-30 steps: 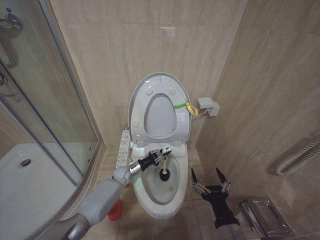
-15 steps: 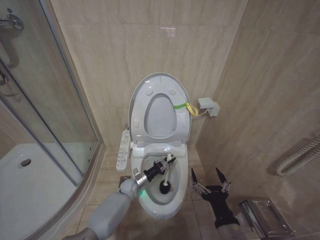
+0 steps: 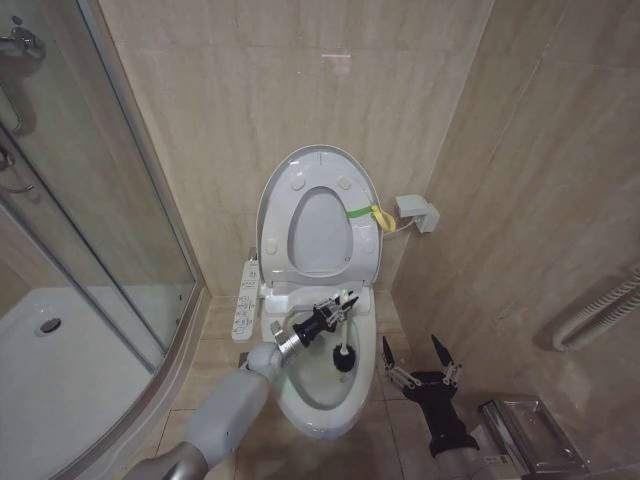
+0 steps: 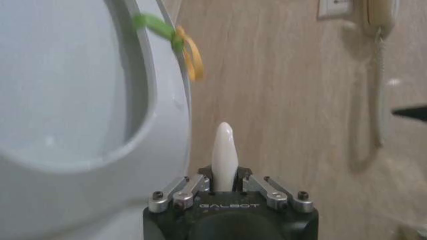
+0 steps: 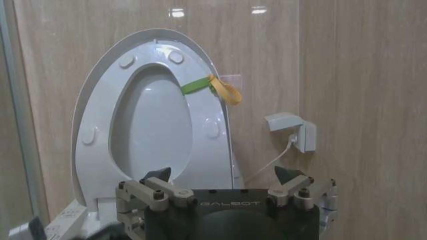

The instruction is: Open the toilet lid, clean the toilet bowl with a toilet brush, close the toilet lid, and flush.

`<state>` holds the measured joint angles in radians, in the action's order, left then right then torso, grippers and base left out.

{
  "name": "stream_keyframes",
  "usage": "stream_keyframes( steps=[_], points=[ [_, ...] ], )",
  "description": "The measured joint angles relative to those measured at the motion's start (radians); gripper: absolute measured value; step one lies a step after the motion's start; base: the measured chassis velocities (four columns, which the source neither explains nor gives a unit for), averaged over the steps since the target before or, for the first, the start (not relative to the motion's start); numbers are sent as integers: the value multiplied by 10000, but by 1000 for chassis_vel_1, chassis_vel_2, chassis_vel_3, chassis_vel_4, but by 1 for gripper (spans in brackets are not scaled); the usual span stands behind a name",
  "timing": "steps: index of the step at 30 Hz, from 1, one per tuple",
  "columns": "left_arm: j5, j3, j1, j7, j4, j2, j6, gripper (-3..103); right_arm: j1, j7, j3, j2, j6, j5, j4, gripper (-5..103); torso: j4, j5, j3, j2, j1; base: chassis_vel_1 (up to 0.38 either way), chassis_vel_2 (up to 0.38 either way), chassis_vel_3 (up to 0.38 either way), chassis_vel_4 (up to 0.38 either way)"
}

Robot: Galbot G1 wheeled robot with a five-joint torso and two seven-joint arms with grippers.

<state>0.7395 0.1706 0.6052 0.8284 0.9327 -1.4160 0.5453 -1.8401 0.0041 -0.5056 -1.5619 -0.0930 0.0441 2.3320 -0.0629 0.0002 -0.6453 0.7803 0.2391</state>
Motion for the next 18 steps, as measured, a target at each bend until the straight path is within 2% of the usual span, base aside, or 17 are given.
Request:
stream_keyframes(
  steps=[9,13,18],
  points=[
    [-213,-149,462,623,-1080,-194,475,23,0,0,0,0,0,0,0,100,2,-3,2,1,-1,0,0,0,0],
    [-254,-97,344,368,-1001,-195,669,23,0,0,0,0,0,0,0,100,2,0,1,1,-1,0,0,0,0],
    [-333,-260,-14,-157,-1044,-693,1276,23,0,0,0,0,0,0,0,100,-5,-2,0,1,0,0,0,0,0]
  ],
)
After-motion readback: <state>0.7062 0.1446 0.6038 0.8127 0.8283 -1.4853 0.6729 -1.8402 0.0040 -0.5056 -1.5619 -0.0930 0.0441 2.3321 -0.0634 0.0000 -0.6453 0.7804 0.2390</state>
